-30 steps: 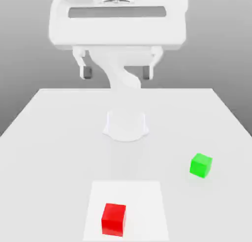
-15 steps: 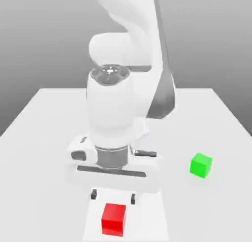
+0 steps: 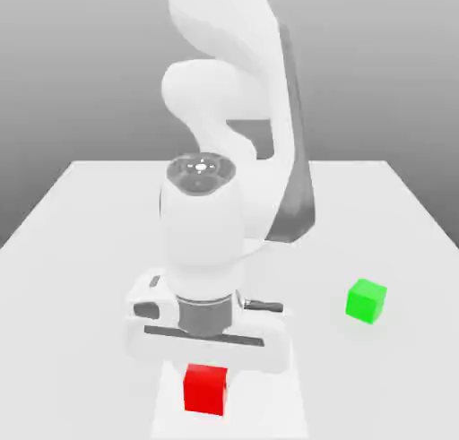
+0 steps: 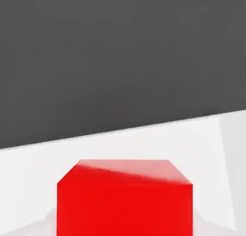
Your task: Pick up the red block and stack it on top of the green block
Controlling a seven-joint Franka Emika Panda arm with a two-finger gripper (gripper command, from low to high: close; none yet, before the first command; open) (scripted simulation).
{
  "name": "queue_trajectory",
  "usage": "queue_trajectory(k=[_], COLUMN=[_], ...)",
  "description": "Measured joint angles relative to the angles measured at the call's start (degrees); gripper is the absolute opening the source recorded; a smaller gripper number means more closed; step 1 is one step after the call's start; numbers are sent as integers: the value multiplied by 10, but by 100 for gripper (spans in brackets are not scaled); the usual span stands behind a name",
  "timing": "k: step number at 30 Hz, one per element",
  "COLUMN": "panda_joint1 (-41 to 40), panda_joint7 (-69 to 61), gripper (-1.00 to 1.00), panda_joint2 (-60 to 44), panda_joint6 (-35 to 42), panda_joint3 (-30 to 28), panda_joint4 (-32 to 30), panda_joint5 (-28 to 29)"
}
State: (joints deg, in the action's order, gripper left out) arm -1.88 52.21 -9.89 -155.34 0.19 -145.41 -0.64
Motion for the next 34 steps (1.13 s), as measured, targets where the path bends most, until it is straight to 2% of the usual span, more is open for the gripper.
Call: queue_trajectory(k=[10,19,24,30,34], panda_joint1=[171,267,227,183,172], panda_joint7=[248,473,554,632,657], gripper=[-100,-100,-100,-100,-100], panda_joint2=[125,234,201,138,102], panda_joint6=[16,24,-8,-54,-87], panda_joint3=[94,207,248,263,263], panda_joint4=[-107,-205,-213,-209,-208], panda_joint5=[-52,-106,-27,83,119])
